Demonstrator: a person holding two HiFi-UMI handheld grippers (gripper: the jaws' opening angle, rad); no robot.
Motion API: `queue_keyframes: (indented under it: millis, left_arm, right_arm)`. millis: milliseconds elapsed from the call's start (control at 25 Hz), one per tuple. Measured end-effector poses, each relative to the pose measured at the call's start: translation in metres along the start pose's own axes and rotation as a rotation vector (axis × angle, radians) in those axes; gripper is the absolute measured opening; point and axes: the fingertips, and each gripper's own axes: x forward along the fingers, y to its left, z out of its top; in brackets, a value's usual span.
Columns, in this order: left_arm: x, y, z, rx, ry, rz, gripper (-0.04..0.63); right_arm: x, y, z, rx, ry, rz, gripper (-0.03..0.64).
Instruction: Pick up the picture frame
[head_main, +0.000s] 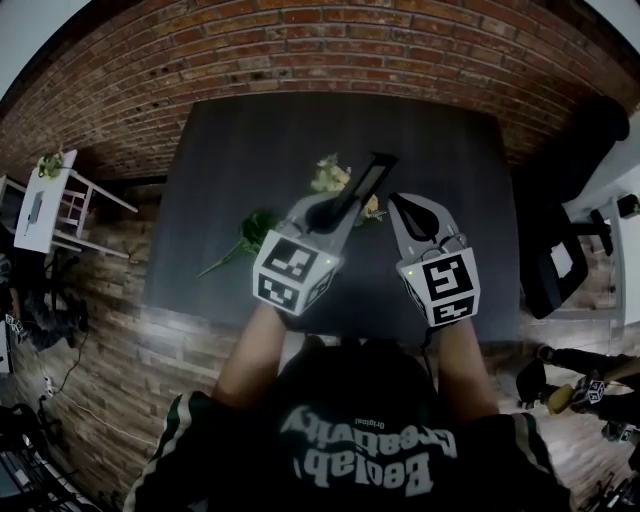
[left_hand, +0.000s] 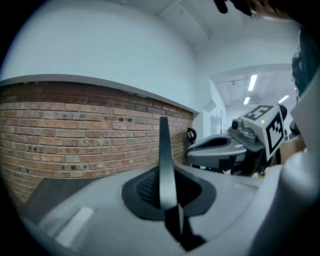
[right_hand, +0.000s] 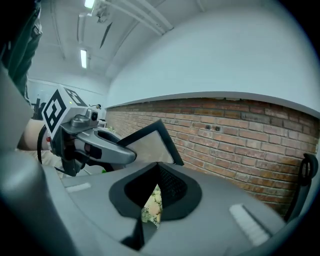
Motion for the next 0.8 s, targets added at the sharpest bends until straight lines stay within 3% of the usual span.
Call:
queue_keyframes:
  millis: [800]
  left_arm:
    - [-0.034, 0.007, 0.043, 0.028, -0.142, 0.109, 0.025]
  right_arm:
    - [-0.009, 0.003, 0.021, 0.0, -0.069, 0.003, 0.006]
